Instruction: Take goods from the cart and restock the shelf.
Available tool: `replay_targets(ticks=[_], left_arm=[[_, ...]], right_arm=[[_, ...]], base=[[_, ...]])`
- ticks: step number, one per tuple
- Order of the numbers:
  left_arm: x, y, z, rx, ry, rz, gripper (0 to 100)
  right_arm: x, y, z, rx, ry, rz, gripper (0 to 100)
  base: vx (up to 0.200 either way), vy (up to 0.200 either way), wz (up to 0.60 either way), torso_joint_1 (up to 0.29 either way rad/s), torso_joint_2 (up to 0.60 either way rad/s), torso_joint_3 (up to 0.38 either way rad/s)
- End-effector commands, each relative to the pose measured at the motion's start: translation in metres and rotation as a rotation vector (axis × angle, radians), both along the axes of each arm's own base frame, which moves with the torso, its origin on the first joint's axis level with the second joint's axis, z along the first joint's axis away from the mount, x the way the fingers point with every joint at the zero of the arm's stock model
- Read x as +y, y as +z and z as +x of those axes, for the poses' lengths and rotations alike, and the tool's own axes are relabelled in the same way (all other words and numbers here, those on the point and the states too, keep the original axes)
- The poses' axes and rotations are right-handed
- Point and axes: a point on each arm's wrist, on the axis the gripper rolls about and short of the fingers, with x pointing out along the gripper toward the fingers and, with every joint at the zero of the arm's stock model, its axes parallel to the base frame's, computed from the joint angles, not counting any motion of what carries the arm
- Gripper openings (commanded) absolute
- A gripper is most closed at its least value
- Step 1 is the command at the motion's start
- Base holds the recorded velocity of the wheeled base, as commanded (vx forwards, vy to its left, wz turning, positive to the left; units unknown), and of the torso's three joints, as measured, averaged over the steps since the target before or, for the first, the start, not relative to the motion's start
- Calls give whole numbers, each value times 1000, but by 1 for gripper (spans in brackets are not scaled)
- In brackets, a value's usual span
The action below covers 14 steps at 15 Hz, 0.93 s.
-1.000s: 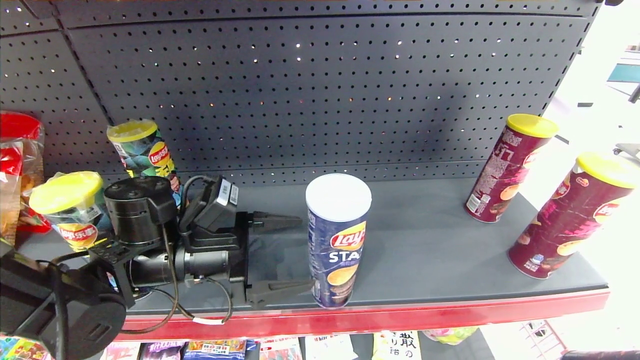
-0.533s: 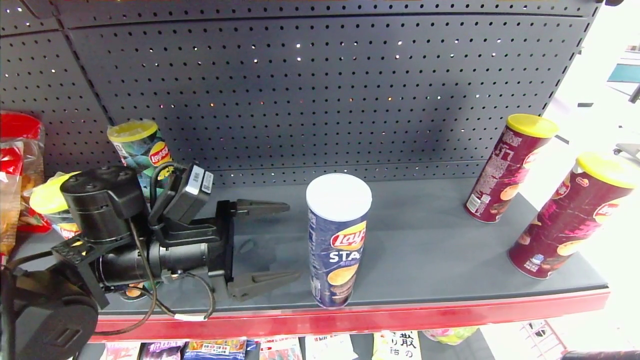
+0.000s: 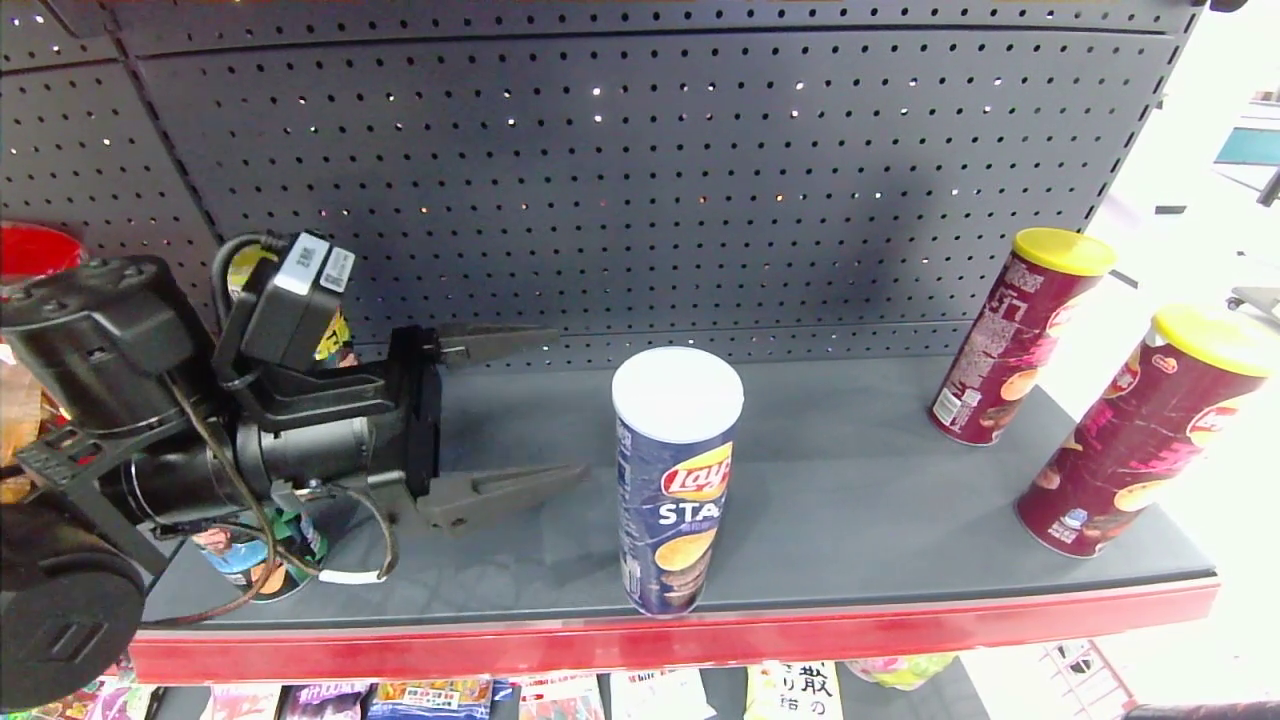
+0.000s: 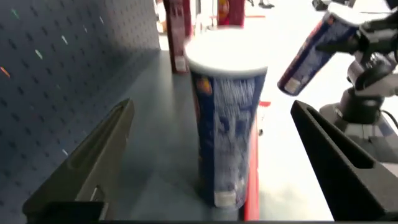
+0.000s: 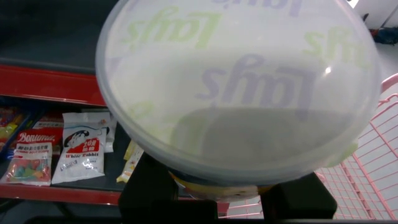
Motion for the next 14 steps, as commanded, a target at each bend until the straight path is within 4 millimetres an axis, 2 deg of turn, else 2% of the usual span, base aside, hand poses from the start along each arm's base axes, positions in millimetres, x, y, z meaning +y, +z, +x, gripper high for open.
replay_targets(ticks=[1,4,6,7,10,12,13,14], left_arm=[[0,17,1,-41,-1,-26,100],[7,38,13,-54,50,-73,100],[9,48,20,-71,179,-114,100],[9,54,22,-58,231,-141,100],[13,61,14,15,343,-137,100],[21,64,-8,124,390,-80,100],[25,65,-17,173,414,-53,100],[28,64,-24,199,433,-34,100]], right_arm=[[0,0,0,4,-1,0,0],[0,0,0,5,-1,-2,0],[0,1,0,3,0,-16,0],[0,8,-1,-15,8,-36,0],[0,79,8,-20,23,-34,0],[1,135,22,-38,118,-35,0],[2,154,27,-33,174,-35,0],[3,164,30,-24,218,-32,0]], base=[[0,0,0,0,0,0],[0,0,0,0,0,0],[0,0,0,0,0,0],[0,0,0,0,0,0],[0,0,0,0,0,0],[0,0,0,0,0,0],[0,0,0,0,0,0],[0,0,0,0,0,0]])
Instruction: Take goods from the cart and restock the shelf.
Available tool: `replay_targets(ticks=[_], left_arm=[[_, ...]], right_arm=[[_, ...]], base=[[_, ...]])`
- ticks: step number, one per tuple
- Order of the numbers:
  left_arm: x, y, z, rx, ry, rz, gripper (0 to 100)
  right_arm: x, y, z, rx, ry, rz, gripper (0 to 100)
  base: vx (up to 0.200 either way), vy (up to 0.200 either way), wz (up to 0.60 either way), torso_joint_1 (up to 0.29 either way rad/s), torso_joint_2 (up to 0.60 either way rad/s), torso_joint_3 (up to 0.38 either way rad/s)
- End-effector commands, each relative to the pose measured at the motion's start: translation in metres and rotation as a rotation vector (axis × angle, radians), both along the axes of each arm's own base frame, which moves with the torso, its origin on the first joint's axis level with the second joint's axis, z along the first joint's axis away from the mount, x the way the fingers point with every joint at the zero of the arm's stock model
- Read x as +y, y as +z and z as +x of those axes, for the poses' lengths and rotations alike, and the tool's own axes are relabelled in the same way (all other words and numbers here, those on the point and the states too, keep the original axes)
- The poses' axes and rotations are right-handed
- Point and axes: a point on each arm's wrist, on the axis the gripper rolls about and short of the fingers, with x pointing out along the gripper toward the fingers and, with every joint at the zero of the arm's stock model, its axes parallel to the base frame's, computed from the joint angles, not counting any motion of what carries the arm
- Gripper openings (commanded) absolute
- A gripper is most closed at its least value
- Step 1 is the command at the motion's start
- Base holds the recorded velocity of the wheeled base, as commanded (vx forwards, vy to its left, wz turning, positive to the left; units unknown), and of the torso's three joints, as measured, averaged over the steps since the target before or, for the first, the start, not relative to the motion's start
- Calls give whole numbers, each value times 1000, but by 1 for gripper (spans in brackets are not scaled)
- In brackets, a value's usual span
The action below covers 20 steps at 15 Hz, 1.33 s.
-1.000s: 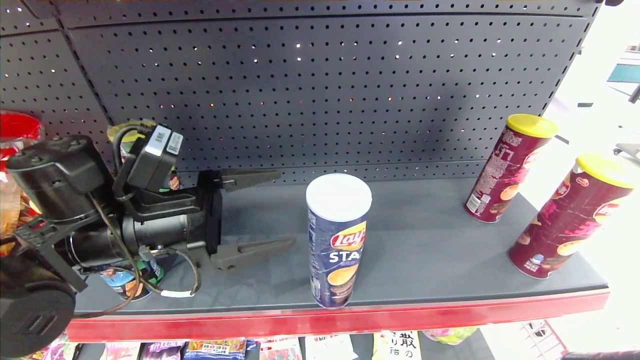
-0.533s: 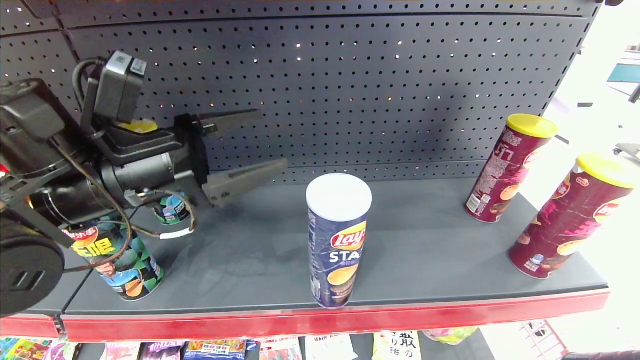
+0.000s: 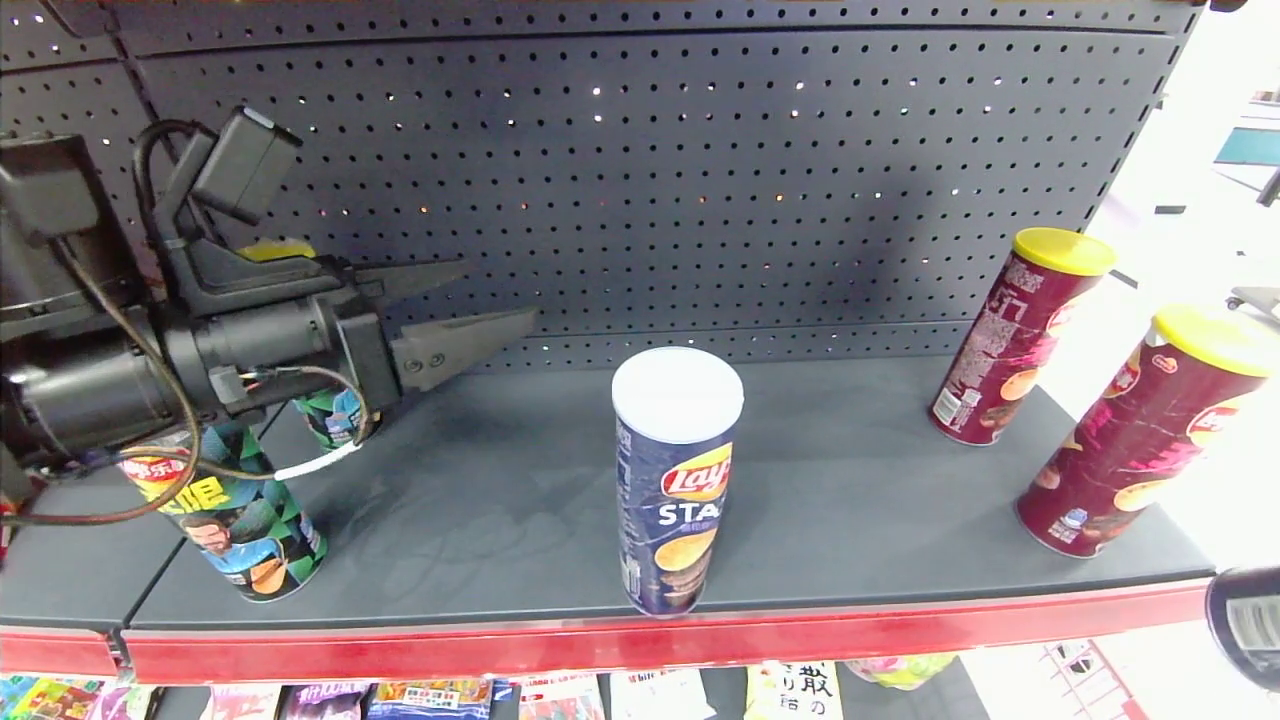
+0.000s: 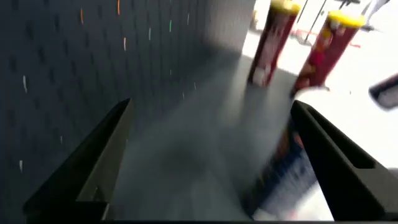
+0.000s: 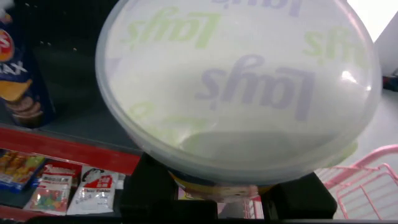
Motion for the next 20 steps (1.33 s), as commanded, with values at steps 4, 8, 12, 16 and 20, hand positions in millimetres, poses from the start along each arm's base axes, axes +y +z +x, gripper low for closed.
replay_targets(ticks=[4,8,12,16,20], left_arm=[[19,19,-51,36,50,21,100],[20,21,-59,38,102,28,100],[7,23,-103,86,110,90,100],[17,25,-137,78,117,139,100],[30,27,-153,69,128,146,100]], right_arm=[[7,57,31,127,325,22,0],[18,82,46,184,515,149,0],[57,84,126,285,490,175,0],[86,69,180,397,489,121,0],[123,52,257,312,486,105,0]], base=[[0,0,0,0,0,0],[0,0,0,0,0,0],[0,0,0,0,0,0],[0,0,0,0,0,0],[0,0,0,0,0,0]])
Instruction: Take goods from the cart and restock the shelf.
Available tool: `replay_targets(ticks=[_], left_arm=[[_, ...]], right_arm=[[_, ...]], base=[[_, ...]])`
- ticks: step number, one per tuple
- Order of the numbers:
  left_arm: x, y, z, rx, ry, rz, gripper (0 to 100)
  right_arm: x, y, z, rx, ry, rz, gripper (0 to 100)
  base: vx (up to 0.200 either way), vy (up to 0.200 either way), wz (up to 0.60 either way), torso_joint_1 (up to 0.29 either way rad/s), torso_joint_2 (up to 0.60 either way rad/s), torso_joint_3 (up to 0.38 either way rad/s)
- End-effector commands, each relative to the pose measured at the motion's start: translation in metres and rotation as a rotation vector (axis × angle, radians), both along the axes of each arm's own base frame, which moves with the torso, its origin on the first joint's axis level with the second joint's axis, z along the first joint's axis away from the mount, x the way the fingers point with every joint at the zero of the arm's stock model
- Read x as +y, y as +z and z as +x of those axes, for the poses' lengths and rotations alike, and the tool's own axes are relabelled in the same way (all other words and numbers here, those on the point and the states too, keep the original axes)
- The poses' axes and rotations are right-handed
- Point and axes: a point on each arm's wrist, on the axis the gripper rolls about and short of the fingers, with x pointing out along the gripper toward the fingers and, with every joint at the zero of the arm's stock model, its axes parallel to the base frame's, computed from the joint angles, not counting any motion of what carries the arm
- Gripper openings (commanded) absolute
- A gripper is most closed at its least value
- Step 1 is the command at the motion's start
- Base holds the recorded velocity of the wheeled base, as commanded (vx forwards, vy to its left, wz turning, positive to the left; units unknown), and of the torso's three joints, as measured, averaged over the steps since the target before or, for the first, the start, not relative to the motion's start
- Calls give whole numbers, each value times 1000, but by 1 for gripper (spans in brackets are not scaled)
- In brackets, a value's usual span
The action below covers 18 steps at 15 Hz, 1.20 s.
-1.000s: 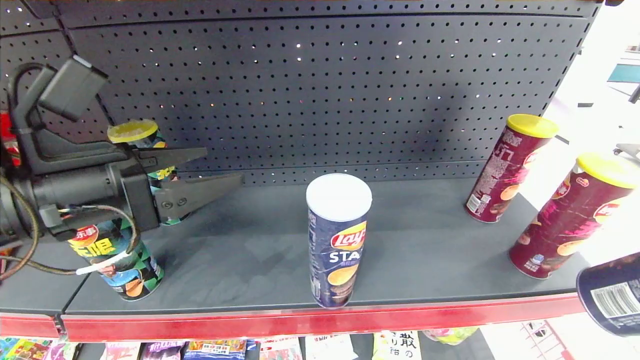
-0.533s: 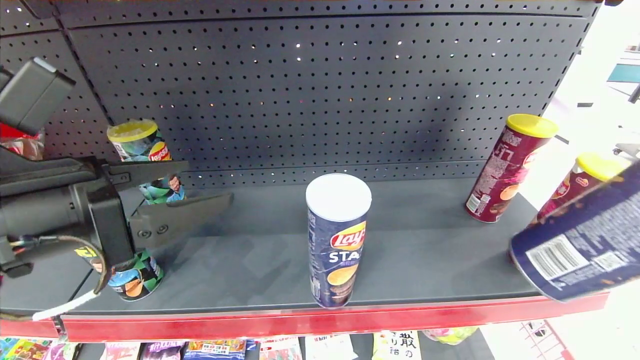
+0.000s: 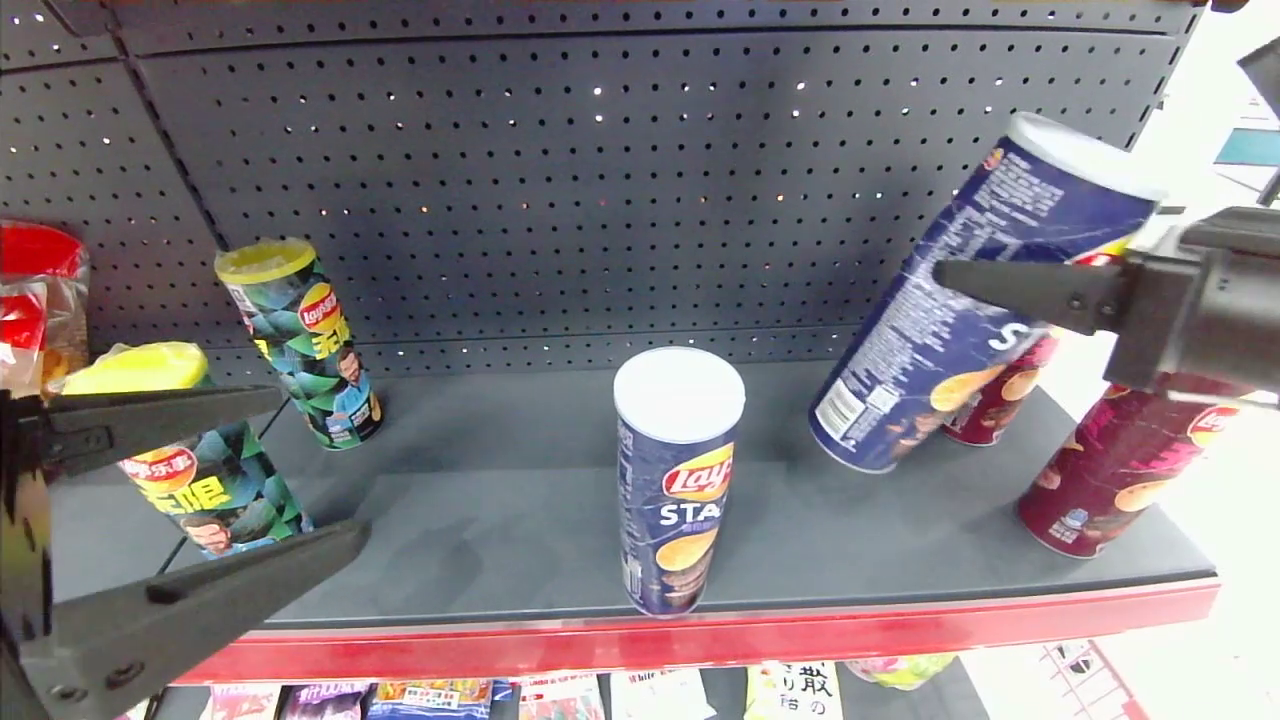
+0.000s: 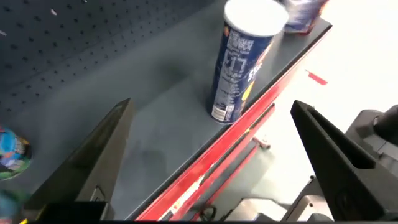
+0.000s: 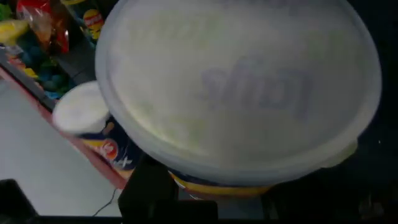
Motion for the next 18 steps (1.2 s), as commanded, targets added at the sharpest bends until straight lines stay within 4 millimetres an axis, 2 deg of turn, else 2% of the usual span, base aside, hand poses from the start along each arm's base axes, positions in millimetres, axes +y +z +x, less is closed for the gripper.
replay_targets(ticks=[1,5,6,7,9,14,18], left_arm=[[10,3,-13,-20,-2,-13,100],[12,2,-16,-11,-2,-5,100],[12,2,-16,-11,-2,-5,100],[12,2,-16,-11,-2,-5,100],[12,0,-16,-5,0,-2,100],[12,0,-15,-3,1,-3,100],[13,0,-16,-5,4,-4,100]], right_arm=[[33,-28,67,36,-3,-38,0],[57,-40,113,50,-2,-55,0],[57,-40,114,51,-2,-55,0],[64,-43,127,38,3,-72,0],[72,-48,138,31,10,-90,0],[87,-60,142,48,45,-110,0],[101,-65,136,55,62,-121,0]], base=[[0,0,0,0,0,0],[0,0,0,0,0,0],[0,0,0,0,0,0],[0,0,0,0,0,0],[0,0,0,0,0,0],[0,0,0,0,0,0],[0,0,0,0,0,0]])
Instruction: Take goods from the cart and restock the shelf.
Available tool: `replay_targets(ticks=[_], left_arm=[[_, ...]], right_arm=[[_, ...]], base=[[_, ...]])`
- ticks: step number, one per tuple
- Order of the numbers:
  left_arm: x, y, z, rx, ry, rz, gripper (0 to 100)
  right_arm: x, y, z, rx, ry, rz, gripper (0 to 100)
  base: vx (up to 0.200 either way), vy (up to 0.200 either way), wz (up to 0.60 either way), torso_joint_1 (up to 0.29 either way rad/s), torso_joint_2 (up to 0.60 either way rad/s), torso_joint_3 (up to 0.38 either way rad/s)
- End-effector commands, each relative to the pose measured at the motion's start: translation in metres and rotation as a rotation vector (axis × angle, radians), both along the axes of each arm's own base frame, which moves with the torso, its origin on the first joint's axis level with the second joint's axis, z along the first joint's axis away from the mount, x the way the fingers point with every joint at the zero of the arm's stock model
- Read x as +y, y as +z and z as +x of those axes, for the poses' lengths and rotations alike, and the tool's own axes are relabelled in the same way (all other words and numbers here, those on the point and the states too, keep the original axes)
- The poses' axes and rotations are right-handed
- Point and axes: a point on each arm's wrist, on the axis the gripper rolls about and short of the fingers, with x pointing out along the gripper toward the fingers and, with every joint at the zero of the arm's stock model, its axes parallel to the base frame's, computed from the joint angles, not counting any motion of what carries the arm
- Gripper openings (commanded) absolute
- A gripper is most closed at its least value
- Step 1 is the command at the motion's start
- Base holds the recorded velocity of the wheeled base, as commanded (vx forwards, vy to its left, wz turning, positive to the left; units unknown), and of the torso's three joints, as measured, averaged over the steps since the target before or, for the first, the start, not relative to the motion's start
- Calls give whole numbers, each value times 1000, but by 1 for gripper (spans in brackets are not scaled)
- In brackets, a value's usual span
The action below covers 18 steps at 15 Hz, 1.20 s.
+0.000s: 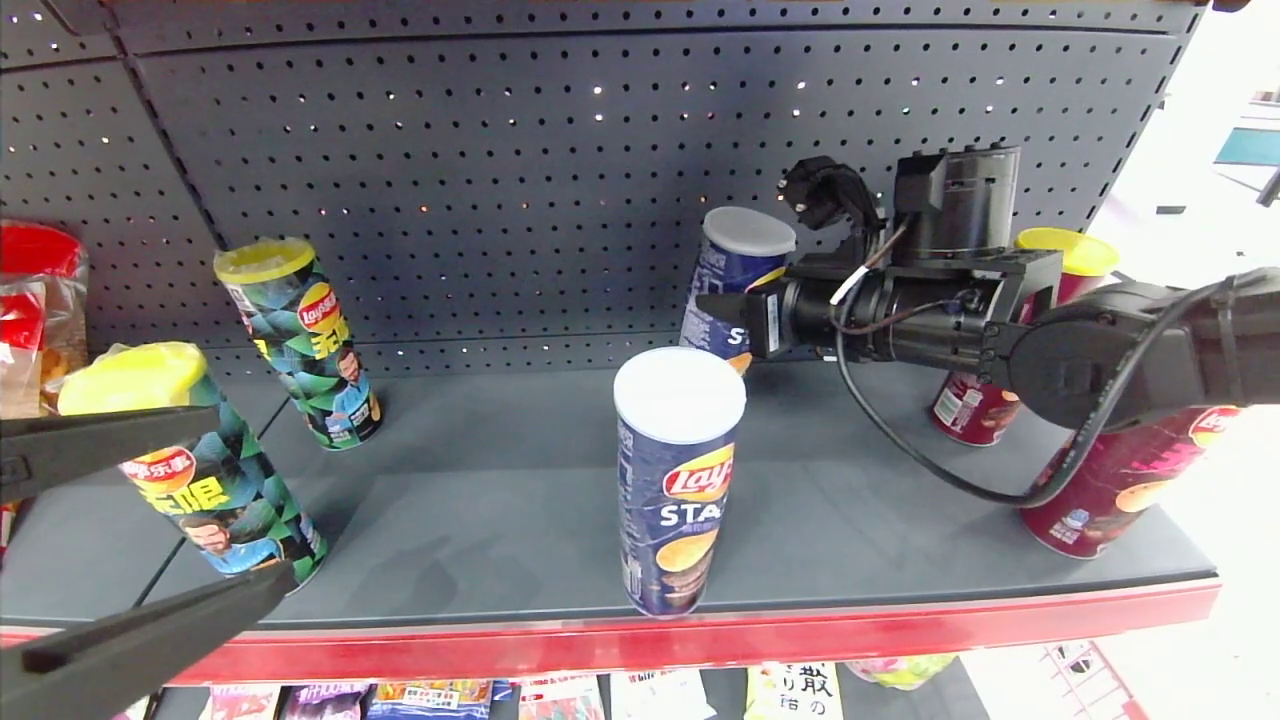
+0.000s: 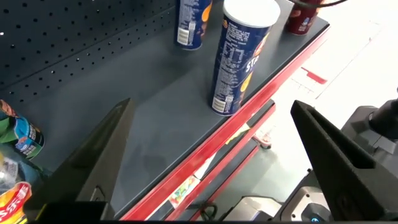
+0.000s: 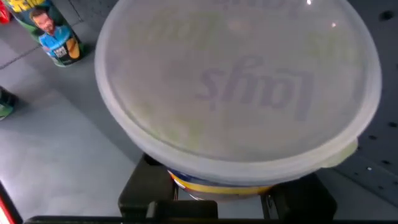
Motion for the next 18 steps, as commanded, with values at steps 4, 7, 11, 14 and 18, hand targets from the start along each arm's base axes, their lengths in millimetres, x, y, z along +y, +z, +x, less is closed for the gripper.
replay_targets(ticks=[4,7,11,14,18], left_arm=[[2,0,-2,-4,1,-3,100],[2,0,-2,-4,1,-3,100],[1,-1,-2,-1,-1,-1,100],[1,-1,-1,2,-1,0,100],[1,-3,-2,8,0,0,100]], right_arm=[[15,-11,-4,22,20,-20,0],[20,-15,5,16,-20,-29,0],[26,-18,3,19,-21,-36,0],[29,-22,0,27,-18,-45,0],[31,-23,-2,29,-35,-49,100]], base=[[0,0,0,0,0,0],[0,0,0,0,0,0],[0,0,0,0,0,0],[0,0,0,0,0,0],[0,0,0,0,0,0]])
